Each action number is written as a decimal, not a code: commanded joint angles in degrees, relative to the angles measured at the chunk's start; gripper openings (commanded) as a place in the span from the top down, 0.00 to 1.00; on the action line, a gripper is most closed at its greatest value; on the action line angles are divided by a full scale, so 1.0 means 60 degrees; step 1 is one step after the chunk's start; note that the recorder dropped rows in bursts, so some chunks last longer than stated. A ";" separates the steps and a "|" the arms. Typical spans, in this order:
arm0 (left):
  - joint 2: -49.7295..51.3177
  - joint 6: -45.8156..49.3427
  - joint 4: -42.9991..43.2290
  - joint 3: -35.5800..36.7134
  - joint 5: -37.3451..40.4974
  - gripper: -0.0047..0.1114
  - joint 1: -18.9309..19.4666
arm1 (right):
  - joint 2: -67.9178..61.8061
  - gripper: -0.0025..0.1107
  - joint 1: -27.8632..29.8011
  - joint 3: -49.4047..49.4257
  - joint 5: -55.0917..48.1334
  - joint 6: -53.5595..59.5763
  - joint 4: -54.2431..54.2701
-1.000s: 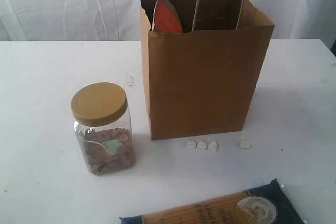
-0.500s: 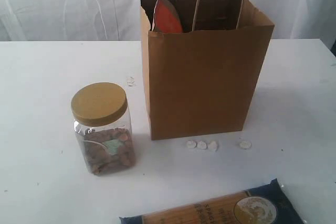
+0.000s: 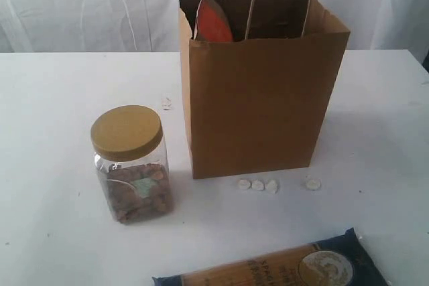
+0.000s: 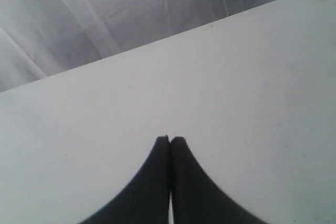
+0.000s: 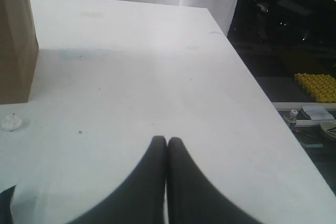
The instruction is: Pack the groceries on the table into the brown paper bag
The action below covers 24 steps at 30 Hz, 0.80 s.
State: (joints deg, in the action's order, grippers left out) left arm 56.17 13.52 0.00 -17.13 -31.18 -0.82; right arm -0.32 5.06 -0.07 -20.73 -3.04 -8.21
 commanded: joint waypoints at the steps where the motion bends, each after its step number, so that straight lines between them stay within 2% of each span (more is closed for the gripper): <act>1: 0.1312 -0.2484 0.1724 -0.0717 0.0140 0.96 -0.0732 | 0.0053 0.98 0.0027 0.0012 0.0086 -0.0037 -0.0085; 2: 0.1471 -0.3109 0.2767 -0.0851 0.0160 0.96 -0.0933 | 0.0053 0.98 0.0027 0.0012 0.0086 -0.0037 -0.0085; 6: 0.2066 -0.5609 0.9170 -0.1624 -0.0039 0.96 -0.1984 | 0.0053 0.98 0.0027 0.0012 0.0086 -0.0037 -0.0085; 9: 0.2295 -0.8292 1.1810 -0.2053 0.0169 0.96 -0.2352 | 0.0053 0.98 0.0027 0.0012 0.0086 -0.0037 -0.0085; 13: 0.2355 -1.0876 1.4269 -0.2287 -0.0021 0.96 -0.2230 | 0.0053 0.98 0.0027 0.0012 0.0086 -0.0037 -0.0085; 17: 0.2399 -1.2522 1.6658 -0.2578 -0.1350 0.96 -0.2073 | 0.0053 0.98 0.0027 0.0012 0.0086 -0.0037 -0.0085; 19: 0.2438 -1.2768 1.6658 -0.2705 -0.1569 0.96 -0.2073 | 0.0053 0.98 0.0010 0.0012 0.0087 -0.0037 -0.0085; 21: 0.2438 -1.2751 1.6658 -0.2706 -0.1250 0.96 -0.1980 | 0.0053 0.98 0.0010 0.0012 0.0087 -0.0037 -0.0085; 24: 0.2438 -1.2729 1.6658 -0.2660 0.0315 0.96 -0.1745 | 0.0053 0.98 0.0010 0.0012 0.0087 -0.0037 -0.0085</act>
State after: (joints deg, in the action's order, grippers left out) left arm 70.68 -61.77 98.92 -33.05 -36.90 -12.38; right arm -0.32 5.06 -0.07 -20.81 -3.04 -8.21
